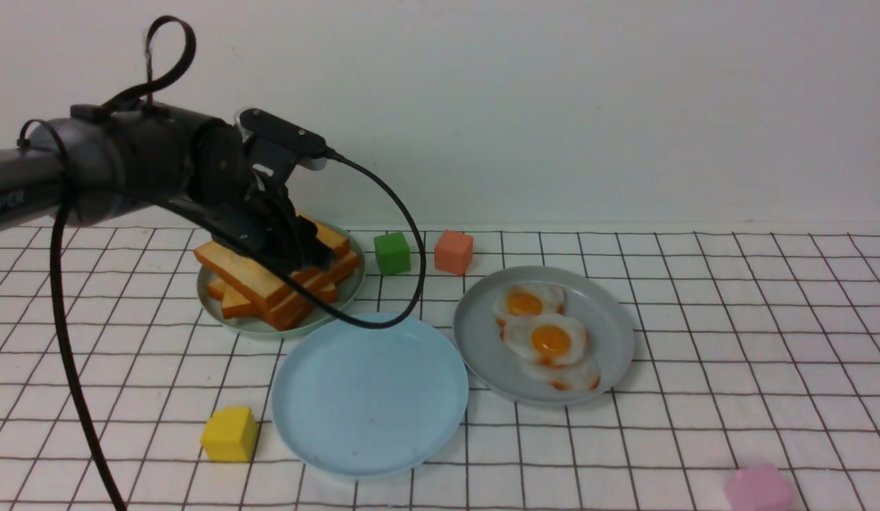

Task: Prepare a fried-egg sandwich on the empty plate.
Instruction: Use the left arm to grab a slice of bread, then use the left arm to put a slice of bread into the empty plate in the middle

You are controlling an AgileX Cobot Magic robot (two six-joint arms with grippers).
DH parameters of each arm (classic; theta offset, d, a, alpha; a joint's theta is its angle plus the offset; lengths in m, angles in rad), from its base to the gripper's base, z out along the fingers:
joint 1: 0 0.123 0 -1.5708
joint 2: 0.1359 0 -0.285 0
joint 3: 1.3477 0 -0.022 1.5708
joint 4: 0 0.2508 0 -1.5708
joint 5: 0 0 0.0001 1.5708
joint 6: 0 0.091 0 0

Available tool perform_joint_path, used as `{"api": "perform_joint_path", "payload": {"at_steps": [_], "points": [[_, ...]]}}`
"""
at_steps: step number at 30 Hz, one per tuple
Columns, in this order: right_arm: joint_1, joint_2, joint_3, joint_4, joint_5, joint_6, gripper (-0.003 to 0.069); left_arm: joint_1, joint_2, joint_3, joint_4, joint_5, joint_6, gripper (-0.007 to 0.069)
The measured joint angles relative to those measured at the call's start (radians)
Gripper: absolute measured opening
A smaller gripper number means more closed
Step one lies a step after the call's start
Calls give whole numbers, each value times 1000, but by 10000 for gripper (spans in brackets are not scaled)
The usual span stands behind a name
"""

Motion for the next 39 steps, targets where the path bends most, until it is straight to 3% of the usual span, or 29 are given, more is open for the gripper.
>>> {"api": "perform_joint_path", "payload": {"at_steps": [17,22,25,26,36,39], "points": [[0,0,0,0,0,-21,40,-3,73,-2,67,-26,0,384],[0,0,0,0,1,-21,45,-6,72,-5,60,-14,0,238],[0,0,0,0,7,-21,48,-12,56,-5,47,-2,3,39],[0,0,0,-1,8,-21,49,-12,49,-5,47,9,3,18],[0,0,0,0,13,-21,48,-123,-154,27,52,149,-69,6],[0,0,0,0,29,-21,50,-248,-230,106,76,171,-136,6]]}}
